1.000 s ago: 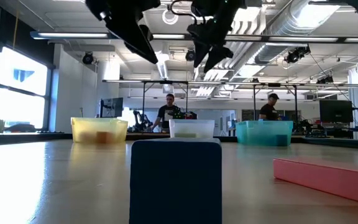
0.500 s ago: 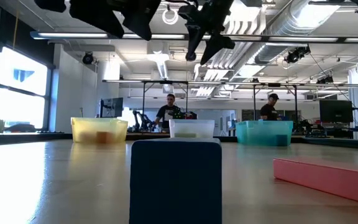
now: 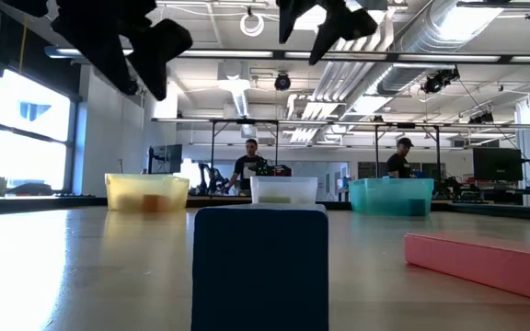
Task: Sort & place blocks by color
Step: Put the orange block into the yellow bin
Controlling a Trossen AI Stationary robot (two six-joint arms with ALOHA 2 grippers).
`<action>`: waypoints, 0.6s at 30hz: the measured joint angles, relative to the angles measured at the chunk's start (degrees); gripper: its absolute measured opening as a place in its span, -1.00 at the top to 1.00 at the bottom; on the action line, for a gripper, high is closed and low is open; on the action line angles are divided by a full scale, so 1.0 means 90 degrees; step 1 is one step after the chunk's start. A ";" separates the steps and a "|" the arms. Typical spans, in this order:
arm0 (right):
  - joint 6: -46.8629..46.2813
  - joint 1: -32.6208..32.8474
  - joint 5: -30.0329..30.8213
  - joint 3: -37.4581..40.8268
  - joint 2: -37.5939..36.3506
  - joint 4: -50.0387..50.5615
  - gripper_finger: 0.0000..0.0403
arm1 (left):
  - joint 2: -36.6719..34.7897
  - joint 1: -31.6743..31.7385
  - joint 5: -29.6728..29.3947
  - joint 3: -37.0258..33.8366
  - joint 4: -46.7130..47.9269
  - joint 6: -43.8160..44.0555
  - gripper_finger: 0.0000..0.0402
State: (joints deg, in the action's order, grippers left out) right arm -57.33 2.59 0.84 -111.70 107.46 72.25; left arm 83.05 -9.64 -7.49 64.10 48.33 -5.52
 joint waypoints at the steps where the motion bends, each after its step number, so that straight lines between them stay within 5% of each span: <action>1: -0.0241 0.0184 -0.0002 0.0000 0.0000 0.0000 -0.12 | 0.0000 -0.0020 -0.0020 0.0001 0.0083 0.0105 -0.11; 18: -0.3469 0.2569 0.0234 0.0007 0.0695 0.0045 -0.12 | 0.0000 -0.0113 -0.0099 -0.0001 0.0176 0.0452 -0.11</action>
State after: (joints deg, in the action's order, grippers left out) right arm -88.54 25.72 2.95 -111.63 113.71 72.65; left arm 83.05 -10.66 -8.38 64.10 49.91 -1.46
